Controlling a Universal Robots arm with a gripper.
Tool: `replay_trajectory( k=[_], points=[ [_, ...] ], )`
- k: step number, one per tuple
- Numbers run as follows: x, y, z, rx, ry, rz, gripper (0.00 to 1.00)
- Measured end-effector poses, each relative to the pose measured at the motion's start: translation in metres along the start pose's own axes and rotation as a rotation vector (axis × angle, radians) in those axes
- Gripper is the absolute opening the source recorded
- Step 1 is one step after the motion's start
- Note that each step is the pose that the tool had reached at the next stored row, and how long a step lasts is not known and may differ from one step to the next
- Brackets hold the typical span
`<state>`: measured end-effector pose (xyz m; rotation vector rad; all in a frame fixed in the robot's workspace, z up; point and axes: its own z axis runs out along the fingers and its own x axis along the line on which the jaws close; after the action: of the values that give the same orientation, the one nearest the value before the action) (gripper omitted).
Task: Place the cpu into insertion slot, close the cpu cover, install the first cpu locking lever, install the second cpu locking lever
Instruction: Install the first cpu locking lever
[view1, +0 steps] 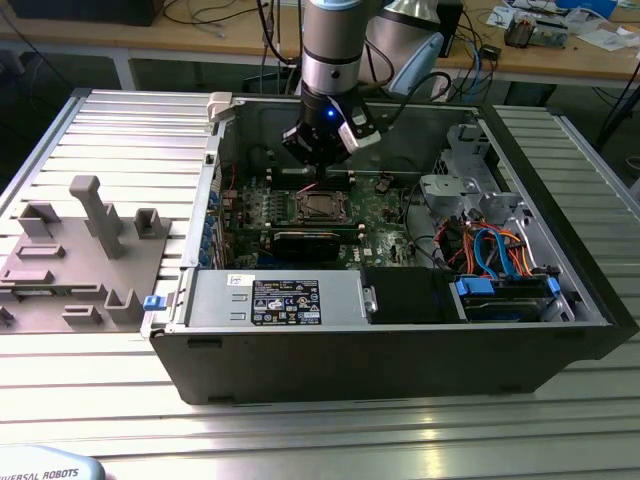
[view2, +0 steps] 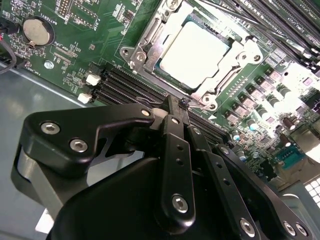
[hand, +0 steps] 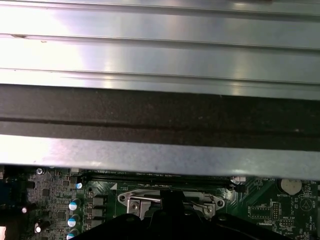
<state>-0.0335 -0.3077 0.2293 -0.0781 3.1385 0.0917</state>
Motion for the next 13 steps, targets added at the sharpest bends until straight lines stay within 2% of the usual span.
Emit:
replay_trajectory(
  k=[13],
  points=[
    [0.0007,-0.0001,0.0025,-0.0001,0.0000,0.000,0.11]
  ],
)
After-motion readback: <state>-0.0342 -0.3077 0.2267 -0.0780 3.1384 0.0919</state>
